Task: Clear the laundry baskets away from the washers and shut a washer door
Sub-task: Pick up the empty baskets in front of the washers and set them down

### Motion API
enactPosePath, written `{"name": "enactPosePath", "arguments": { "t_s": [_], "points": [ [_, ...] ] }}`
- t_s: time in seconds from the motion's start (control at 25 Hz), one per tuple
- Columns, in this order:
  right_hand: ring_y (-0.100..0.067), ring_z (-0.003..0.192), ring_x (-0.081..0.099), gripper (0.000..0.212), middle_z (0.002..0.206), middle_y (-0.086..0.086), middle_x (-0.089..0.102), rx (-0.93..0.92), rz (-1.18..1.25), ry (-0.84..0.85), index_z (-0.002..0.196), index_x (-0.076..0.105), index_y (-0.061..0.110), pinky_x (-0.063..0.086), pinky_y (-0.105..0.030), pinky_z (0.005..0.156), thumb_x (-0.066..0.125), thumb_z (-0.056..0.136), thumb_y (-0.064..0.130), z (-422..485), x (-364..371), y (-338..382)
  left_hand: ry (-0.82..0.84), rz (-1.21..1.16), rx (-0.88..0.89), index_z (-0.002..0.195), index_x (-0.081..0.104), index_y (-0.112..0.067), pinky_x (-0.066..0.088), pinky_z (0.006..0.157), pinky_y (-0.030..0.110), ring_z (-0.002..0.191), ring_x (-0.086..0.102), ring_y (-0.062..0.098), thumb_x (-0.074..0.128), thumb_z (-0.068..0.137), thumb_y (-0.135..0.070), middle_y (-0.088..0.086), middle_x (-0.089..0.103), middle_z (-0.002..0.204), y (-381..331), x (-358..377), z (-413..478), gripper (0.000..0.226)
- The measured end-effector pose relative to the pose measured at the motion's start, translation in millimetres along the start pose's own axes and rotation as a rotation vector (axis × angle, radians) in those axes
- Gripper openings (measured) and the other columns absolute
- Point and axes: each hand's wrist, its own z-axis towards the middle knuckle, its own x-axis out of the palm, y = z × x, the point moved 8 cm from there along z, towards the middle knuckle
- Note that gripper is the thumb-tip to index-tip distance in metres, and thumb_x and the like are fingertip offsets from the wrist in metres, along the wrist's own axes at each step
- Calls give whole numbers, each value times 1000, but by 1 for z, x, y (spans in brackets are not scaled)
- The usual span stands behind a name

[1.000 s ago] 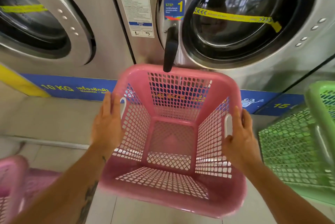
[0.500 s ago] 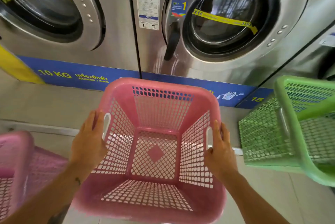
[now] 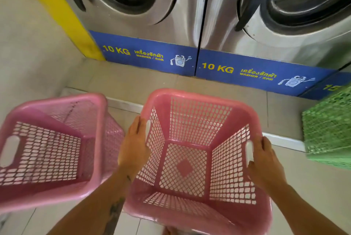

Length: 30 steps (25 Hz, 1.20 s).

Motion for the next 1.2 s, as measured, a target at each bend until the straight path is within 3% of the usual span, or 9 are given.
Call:
{"name": "enactPosePath", "arguments": {
  "t_s": [0.12,0.28,0.52,0.64,0.72,0.8,0.92,1.04,1.2],
  "points": [
    [-43,115,50,83,136,-20,36,12,-68,14,144,21,5,53,-55,81,65,74,2,7,21,10,-22,1,-15,151,9,-25,52,96,48,138,35,30,59,78,0,2,14,159,20,17,0,92],
    [-42,119,48,87,140,-18,31,27,-75,3,146,15,9,53,-55,81,66,76,3,15,46,9,-55,-33,-29,152,10,-19,41,107,46,143,24,30,57,78,6,6,13,159,33,40,-3,91],
    [-42,118,50,105,142,-12,28,44,-36,156,148,12,17,57,-50,76,76,65,2,13,78,-9,182,45,-72,151,-1,-23,49,99,47,139,30,38,64,76,3,8,4,160,46,84,-14,102],
    [-38,114,54,96,130,-9,41,55,71,205,140,26,23,58,-47,72,74,61,0,10,61,-9,235,27,-136,146,24,-20,57,85,42,122,50,33,63,69,4,5,26,149,36,65,-12,90],
    [-32,119,51,81,126,-8,49,39,132,210,134,37,21,52,-42,80,73,64,1,5,37,-4,236,-2,-170,132,42,-14,59,68,32,95,62,25,61,70,2,3,44,130,18,41,-11,67],
    [-29,128,44,65,135,-10,48,46,143,200,137,41,13,45,-42,95,69,78,10,-6,8,-1,216,-49,-173,126,50,-12,58,61,27,85,65,21,58,76,1,3,50,126,-9,15,-14,52],
    [-26,143,30,74,156,-10,30,72,162,177,149,28,6,30,-37,113,64,86,23,-32,-45,-5,195,-148,-99,127,54,-13,58,65,27,90,68,20,54,82,1,5,57,123,-70,-27,-28,47],
    [-22,146,26,74,159,-8,26,51,192,124,152,27,10,22,-32,116,62,88,24,-61,-103,-19,203,-237,17,111,63,-15,60,66,31,80,69,16,54,85,-1,-2,64,96,-137,-67,-45,31],
    [-22,144,27,67,158,-8,29,22,196,32,150,30,12,19,-26,114,59,91,25,-91,-186,-50,149,-289,158,116,65,-16,51,94,34,104,63,17,55,82,-4,0,66,115,-230,-108,-61,38]
  ]
}}
